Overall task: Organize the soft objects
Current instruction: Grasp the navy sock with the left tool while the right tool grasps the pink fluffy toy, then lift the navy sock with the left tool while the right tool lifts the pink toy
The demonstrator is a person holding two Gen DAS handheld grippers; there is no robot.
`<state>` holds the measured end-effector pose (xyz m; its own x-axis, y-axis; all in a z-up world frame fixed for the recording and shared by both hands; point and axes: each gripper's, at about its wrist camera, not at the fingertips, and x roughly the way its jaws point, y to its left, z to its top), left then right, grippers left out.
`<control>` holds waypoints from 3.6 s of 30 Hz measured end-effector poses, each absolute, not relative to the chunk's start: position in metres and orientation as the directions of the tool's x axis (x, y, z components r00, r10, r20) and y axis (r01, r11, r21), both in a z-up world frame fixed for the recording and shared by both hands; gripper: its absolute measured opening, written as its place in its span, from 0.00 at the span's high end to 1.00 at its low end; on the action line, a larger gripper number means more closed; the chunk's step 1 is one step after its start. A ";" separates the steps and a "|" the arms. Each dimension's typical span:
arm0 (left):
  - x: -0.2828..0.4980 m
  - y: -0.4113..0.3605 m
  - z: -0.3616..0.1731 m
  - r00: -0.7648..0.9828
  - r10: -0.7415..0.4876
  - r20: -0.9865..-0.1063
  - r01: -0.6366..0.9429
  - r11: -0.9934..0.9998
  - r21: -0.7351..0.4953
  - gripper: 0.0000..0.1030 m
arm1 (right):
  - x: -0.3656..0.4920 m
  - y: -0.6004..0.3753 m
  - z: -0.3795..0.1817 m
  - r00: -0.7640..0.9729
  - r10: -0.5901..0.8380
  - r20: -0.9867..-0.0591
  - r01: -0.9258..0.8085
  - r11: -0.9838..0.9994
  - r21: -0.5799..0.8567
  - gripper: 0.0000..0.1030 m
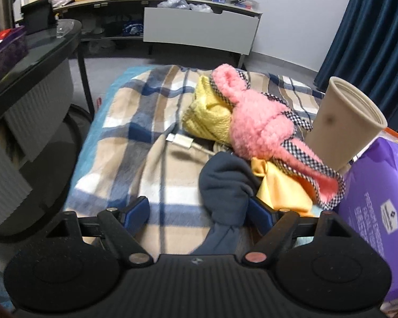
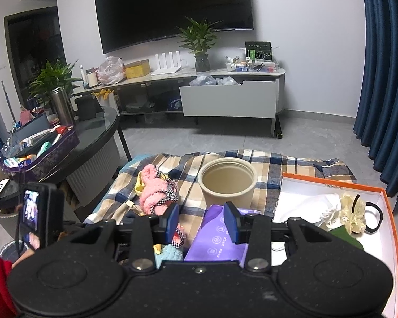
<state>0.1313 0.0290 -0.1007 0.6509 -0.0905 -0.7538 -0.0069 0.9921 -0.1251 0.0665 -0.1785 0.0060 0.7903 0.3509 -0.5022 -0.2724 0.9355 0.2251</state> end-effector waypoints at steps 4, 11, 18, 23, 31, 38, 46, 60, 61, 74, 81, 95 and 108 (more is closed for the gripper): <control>0.143 0.021 -0.106 0.649 -0.122 -0.751 0.023 0.990 -0.141 0.25 | 0.072 -0.174 0.002 0.783 0.351 -0.514 -0.271 0.936 0.226 0.54; 0.132 0.025 -0.100 0.655 -0.195 -0.730 0.067 0.977 -0.201 0.62 | 0.081 -0.162 0.000 0.769 0.363 -0.527 -0.292 0.932 0.215 0.54; 0.094 0.047 -0.078 0.693 -0.198 -0.693 0.046 0.972 -0.231 0.65 | 0.092 -0.144 -0.003 0.746 0.384 -0.544 -0.323 0.923 0.210 0.54; 0.085 0.061 -0.063 0.727 -0.169 -0.665 0.000 0.969 -0.247 0.65 | 0.108 -0.115 -0.009 0.706 0.417 -0.572 -0.373 0.906 0.199 0.54; 0.086 0.074 -0.048 0.769 -0.086 -0.633 -0.089 0.967 -0.239 0.65 | 0.154 -0.067 -0.019 0.645 0.423 -0.637 -0.425 0.891 0.161 0.31; 0.098 0.084 -0.043 0.776 -0.065 -0.627 -0.121 0.961 -0.249 0.65 | 0.195 -0.035 -0.037 0.588 0.369 -0.720 -0.444 0.891 0.095 0.25; 0.103 0.083 -0.046 0.774 -0.067 -0.629 -0.122 0.960 -0.253 0.65 | 0.224 -0.023 -0.057 0.532 0.330 -0.780 -0.432 0.898 0.085 0.41; 0.089 0.061 -0.018 0.796 -0.050 -0.604 -0.116 0.966 -0.233 0.65 | 0.175 -0.077 -0.010 0.647 0.423 -0.634 -0.390 0.898 0.201 0.47; 0.088 0.058 -0.016 0.798 -0.052 -0.601 -0.111 0.966 -0.232 0.65 | 0.168 -0.080 -0.007 0.657 0.415 -0.629 -0.386 0.902 0.192 0.47; 0.063 0.031 0.014 0.822 -0.058 -0.566 -0.080 0.973 -0.215 0.65 | 0.103 -0.113 0.018 0.728 0.388 -0.565 -0.329 0.921 0.209 0.47; 0.054 0.021 0.022 0.828 -0.071 -0.556 -0.060 0.975 -0.213 0.65 | 0.081 -0.130 0.022 0.749 0.373 -0.548 -0.302 0.928 0.220 0.47; 0.045 0.001 0.025 0.828 -0.103 -0.551 -0.008 0.981 -0.195 0.65 | 0.058 -0.153 0.030 0.777 0.354 -0.520 -0.270 0.934 0.232 0.47; 0.043 -0.011 0.024 0.820 -0.135 -0.555 0.041 0.983 -0.180 0.65 | 0.050 -0.164 0.030 0.789 0.335 -0.515 -0.246 0.940 0.235 0.47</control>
<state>0.0428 -0.0105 0.0238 0.8205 -0.1353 -0.5555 0.0405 0.9829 -0.1796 0.0496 -0.1643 0.0301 0.7891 0.3350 -0.5148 -0.2459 0.9404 0.2351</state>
